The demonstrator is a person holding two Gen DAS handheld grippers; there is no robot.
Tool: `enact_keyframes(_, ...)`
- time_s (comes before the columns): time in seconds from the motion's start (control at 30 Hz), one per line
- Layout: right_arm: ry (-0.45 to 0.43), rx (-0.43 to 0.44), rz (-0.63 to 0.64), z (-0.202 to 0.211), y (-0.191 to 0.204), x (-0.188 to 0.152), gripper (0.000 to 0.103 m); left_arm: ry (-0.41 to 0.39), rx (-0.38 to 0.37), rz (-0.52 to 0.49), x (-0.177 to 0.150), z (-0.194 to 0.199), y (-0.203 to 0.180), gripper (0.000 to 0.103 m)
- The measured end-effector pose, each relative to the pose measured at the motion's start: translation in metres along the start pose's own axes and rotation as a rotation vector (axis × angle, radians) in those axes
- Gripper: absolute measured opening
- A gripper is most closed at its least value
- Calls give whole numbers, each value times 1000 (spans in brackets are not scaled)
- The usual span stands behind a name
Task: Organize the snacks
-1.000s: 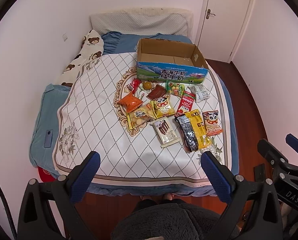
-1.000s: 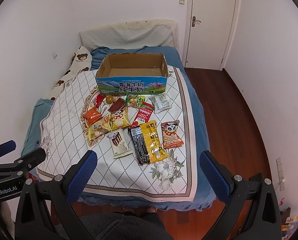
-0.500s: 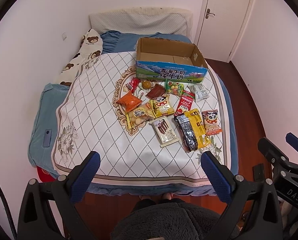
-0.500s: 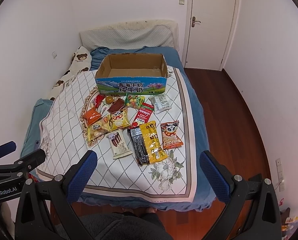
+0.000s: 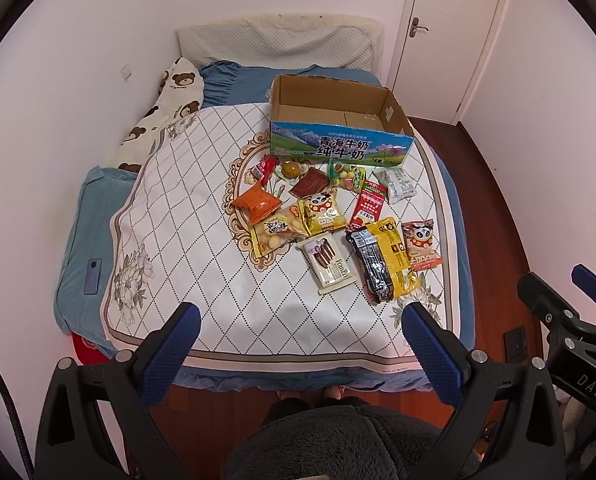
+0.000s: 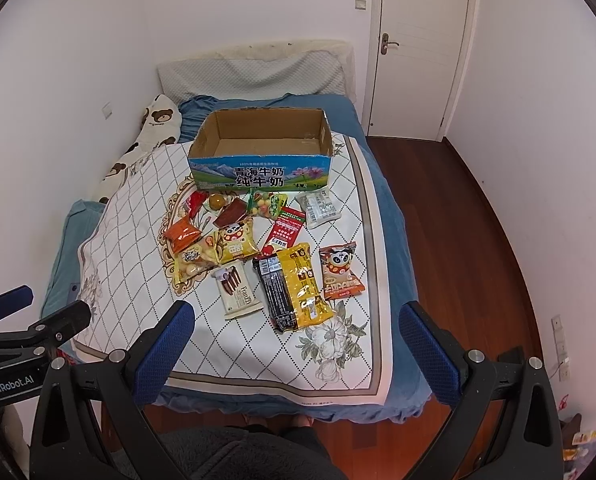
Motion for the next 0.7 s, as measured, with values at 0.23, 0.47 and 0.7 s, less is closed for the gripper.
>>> enact_keyframes(0.23,1,2,-2,0,-3,3,103,-1,-1,-1,0,1,1,103)
enact_keyframes(0.47,-4,2,-4,0,-4,5,103,-5,0,0,1,1,1,103)
enact_keyframes(0.7,1,11,-2,0,-5,8,103,-6,-6,1,4,2,1,103)
Point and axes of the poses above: each gripper's, at about its wrist camera, not at the fingertips, and z roughly against the way its jaws point, y to its left, x to its top, the point moved 3 cm from there along -z, roughly the way its jaws point, and after that the axes turned 11 degrees about y, right-handed, at the moved point
